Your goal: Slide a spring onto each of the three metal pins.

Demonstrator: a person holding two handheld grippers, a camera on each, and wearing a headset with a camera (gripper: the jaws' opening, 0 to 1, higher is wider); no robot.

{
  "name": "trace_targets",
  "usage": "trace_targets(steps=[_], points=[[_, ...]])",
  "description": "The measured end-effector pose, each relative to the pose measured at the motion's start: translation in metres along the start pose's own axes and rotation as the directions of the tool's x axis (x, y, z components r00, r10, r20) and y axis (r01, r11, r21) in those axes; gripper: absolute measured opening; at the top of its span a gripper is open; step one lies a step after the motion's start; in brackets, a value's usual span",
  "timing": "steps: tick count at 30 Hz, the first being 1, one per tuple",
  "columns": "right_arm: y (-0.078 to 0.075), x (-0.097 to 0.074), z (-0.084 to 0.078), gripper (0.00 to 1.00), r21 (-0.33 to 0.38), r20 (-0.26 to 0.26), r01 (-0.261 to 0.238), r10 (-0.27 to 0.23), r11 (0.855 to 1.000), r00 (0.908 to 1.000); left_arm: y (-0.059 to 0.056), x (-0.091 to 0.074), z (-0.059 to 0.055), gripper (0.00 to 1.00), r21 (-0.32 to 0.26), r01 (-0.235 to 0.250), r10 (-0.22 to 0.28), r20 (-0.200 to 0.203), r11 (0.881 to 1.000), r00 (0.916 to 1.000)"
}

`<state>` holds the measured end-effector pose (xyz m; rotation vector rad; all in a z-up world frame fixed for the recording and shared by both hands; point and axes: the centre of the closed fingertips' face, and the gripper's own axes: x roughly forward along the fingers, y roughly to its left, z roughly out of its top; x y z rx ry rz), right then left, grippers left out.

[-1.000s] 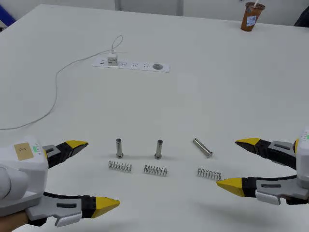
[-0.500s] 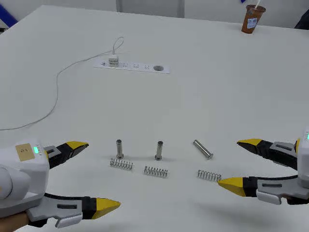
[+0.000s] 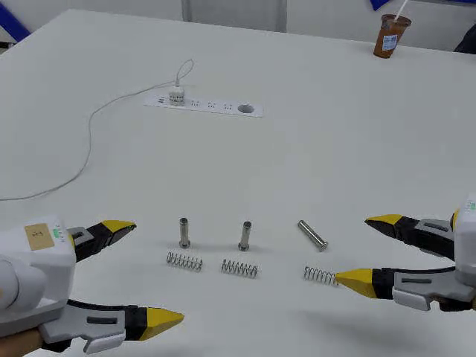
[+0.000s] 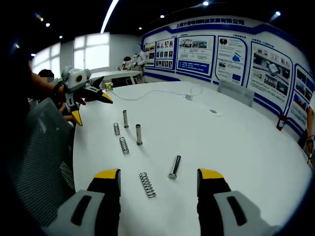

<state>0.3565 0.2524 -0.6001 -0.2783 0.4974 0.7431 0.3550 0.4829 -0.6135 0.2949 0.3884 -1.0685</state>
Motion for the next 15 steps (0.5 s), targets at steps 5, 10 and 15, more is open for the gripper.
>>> trace_targets(steps=[5, 10, 15], points=[[-0.006, 0.004, 0.002, 0.61, 0.004, -0.010, 0.011, -0.011, 1.000, 0.9999, -0.001, 0.000, 0.000, 0.87, 0.002, 0.000, 0.000, 0.000, 1.000, 1.0000], [-0.011, 0.008, 0.004, 0.59, 0.003, -0.021, 0.013, -0.013, 1.000, 0.9997, 0.000, 0.000, 0.000, 0.87, 0.000, -0.003, 0.003, 0.001, 1.000, 1.0000], [-0.015, 0.012, 0.010, 0.56, 0.005, -0.028, 0.019, -0.019, 1.000, 0.9994, 0.001, 0.000, -0.001, 0.87, -0.002, -0.009, 0.009, 0.001, 1.000, 1.0000]])
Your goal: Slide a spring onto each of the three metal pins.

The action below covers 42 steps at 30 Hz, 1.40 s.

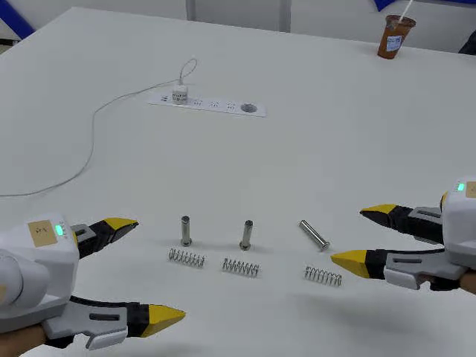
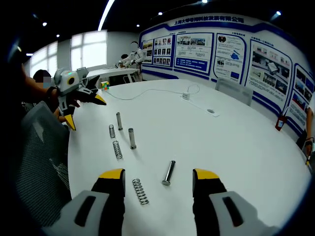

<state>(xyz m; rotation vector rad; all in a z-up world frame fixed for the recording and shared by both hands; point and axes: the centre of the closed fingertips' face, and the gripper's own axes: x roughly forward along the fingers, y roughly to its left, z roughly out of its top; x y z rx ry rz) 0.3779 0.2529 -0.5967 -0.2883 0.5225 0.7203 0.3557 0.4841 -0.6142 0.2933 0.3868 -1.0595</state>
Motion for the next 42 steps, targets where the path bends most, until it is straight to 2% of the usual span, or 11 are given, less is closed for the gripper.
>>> trace_targets(steps=[12, 18, 25, 36, 38, 42], points=[[-0.010, 0.021, 0.010, 0.40, 0.002, -0.065, 0.013, -0.013, 1.000, 0.9978, 0.001, 0.000, -0.001, 0.86, -0.001, -0.002, 0.002, -0.002, 1.000, 1.0000], [-0.015, 0.035, 0.008, 0.32, -0.005, -0.126, 0.022, -0.023, 1.000, 0.9918, 0.002, 0.000, -0.001, 0.86, -0.001, -0.001, 0.001, -0.006, 1.000, 1.0000], [-0.017, 0.051, -0.001, 0.28, 0.005, -0.208, 0.025, -0.023, 1.000, 0.9778, 0.001, 0.002, -0.001, 0.86, -0.002, 0.001, -0.001, -0.007, 1.000, 1.0000], [-0.027, 0.072, -0.011, 0.22, 0.033, -0.293, 0.036, -0.025, 0.999, 0.9558, 0.000, 0.004, -0.002, 0.85, -0.005, 0.006, -0.006, -0.012, 1.000, 0.9999], [-0.025, 0.077, -0.015, 0.21, 0.045, -0.317, 0.035, -0.019, 0.998, 0.9484, 0.000, 0.004, -0.002, 0.85, -0.004, 0.007, -0.007, -0.013, 1.000, 0.9999], [-0.029, 0.085, -0.022, 0.19, 0.056, -0.342, 0.041, -0.019, 0.998, 0.9395, -0.001, 0.005, -0.003, 0.85, -0.004, 0.009, -0.009, -0.014, 1.000, 0.9999]])
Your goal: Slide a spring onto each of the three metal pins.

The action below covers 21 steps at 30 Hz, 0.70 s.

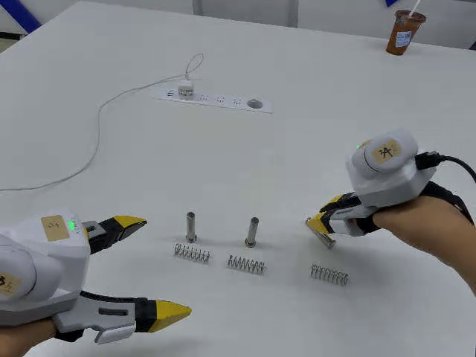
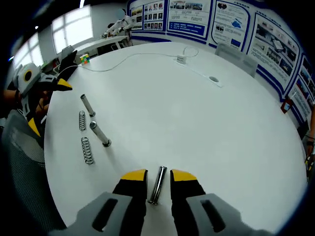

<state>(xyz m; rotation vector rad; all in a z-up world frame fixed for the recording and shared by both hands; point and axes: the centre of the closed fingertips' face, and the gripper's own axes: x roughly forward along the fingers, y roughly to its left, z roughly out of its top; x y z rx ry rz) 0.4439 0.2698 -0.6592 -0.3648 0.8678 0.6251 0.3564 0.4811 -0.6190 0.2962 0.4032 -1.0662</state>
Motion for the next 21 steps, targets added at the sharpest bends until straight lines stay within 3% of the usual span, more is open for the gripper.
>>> trace_targets(steps=[12, 21], points=[[-0.001, 0.010, -0.008, 0.15, 0.058, -0.087, 0.008, -0.003, 0.998, 0.9962, -0.002, 0.001, -0.002, 0.84, -0.002, 0.006, -0.006, -0.006, 1.000, 1.0000], [0.001, 0.014, -0.009, 0.13, 0.074, -0.120, 0.000, 0.009, 0.997, 0.9928, -0.001, 0.001, -0.003, 0.83, -0.002, 0.008, -0.008, -0.007, 1.000, 0.9999]])
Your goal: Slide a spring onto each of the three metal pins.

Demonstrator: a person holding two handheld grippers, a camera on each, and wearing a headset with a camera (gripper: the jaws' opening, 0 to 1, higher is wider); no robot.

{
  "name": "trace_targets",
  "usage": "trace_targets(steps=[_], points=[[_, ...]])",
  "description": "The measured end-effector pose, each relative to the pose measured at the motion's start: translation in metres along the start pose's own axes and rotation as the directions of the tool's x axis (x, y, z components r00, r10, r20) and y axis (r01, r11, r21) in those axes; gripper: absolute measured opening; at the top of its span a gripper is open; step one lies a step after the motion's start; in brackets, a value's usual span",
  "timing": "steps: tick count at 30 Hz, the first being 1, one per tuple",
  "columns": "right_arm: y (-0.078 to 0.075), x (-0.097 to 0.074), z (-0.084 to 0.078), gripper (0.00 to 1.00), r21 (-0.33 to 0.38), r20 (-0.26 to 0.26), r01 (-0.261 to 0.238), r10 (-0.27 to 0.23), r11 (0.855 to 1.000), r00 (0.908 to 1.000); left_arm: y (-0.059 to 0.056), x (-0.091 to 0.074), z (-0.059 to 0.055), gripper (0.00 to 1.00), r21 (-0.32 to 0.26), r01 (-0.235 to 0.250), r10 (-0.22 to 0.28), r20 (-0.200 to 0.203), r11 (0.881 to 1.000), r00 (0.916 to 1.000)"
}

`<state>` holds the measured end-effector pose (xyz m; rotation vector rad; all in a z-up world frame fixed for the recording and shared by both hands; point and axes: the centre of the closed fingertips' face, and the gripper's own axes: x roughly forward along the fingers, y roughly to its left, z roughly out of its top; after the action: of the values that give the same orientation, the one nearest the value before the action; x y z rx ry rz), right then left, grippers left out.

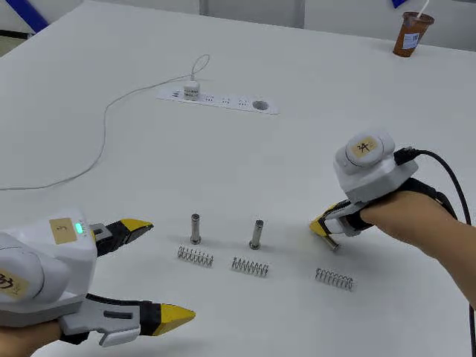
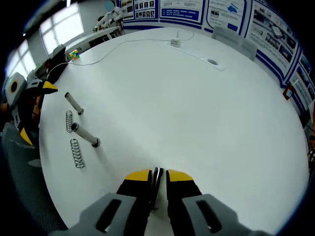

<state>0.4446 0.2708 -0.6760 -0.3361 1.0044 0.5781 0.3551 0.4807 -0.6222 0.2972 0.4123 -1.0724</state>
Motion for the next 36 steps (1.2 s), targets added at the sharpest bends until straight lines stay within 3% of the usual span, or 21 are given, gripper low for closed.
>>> trace_targets(steps=[22, 30, 36], points=[[0.0023, 0.0035, -0.0031, 0.10, 0.007, -0.068, 0.001, 0.000, 1.000, 0.9977, 0.0009, -0.0001, -0.0029, 0.82, 0.000, 0.006, -0.006, -0.002, 1.000, 1.0000], [0.0037, 0.0048, -0.0034, 0.09, -0.034, -0.101, 0.037, -0.040, 0.999, 0.9941, -0.0002, -0.0001, -0.0012, 0.82, 0.004, 0.007, -0.007, -0.002, 1.000, 1.0000], [-0.0011, 0.0059, -0.0043, 0.09, -0.014, -0.110, 0.056, -0.057, 0.998, 0.9923, 0.0000, -0.0002, 0.0013, 0.82, 0.008, 0.005, -0.005, 0.001, 1.000, 1.0000]])
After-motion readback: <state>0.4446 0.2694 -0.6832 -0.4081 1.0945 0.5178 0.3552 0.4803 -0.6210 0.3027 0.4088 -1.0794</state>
